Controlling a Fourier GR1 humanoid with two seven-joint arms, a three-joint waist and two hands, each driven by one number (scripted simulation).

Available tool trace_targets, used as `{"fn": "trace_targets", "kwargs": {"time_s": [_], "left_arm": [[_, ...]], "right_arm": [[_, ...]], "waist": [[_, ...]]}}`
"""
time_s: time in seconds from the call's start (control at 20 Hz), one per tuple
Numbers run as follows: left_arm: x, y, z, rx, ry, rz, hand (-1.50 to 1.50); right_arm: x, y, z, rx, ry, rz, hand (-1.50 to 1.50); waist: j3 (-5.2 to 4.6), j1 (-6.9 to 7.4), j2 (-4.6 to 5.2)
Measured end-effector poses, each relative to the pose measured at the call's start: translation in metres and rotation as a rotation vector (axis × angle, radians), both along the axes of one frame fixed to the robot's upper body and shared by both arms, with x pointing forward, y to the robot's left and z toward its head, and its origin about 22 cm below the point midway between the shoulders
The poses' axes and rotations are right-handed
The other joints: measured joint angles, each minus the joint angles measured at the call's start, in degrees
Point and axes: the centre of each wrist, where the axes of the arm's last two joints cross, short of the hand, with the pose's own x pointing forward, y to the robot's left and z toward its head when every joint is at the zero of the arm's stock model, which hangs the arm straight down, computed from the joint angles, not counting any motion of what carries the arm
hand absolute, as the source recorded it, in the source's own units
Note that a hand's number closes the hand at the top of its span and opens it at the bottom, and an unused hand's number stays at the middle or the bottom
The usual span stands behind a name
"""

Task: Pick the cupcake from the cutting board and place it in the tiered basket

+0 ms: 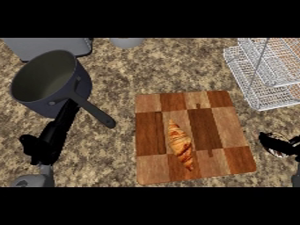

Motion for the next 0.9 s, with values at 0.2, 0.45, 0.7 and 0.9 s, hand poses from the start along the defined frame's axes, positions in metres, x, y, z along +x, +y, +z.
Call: {"fn": "trace_targets", "kwargs": {"time_s": [0.2,0.45,0.7,0.9], "left_arm": [[-0.001,0.001,0.0,0.0,0.002,-0.014,0.0],[-0.002,-0.004,-0.002,0.001,0.002,-0.046,0.0],[0.006,-0.018,0.004,-0.002,-0.011,-0.09,0.0],[0.011,-0.024,0.003,-0.011,-0.014,-0.124,0.0]], "right_arm": [[-0.032,-0.02,0.017,-0.083,-0.115,-0.249,1.5],[-0.051,-0.008,0.069,-0.13,-0.424,-0.328,1.5],[-0.067,0.013,0.134,-0.254,-0.65,-0.317,1.5],[-0.071,0.025,0.182,-0.301,-0.746,-0.302,1.5]], "waist": [[0.01,1.49,0.17],[0.03,3.55,0.39],[0.09,6.35,0.96],[0.13,7.93,1.31]]}}
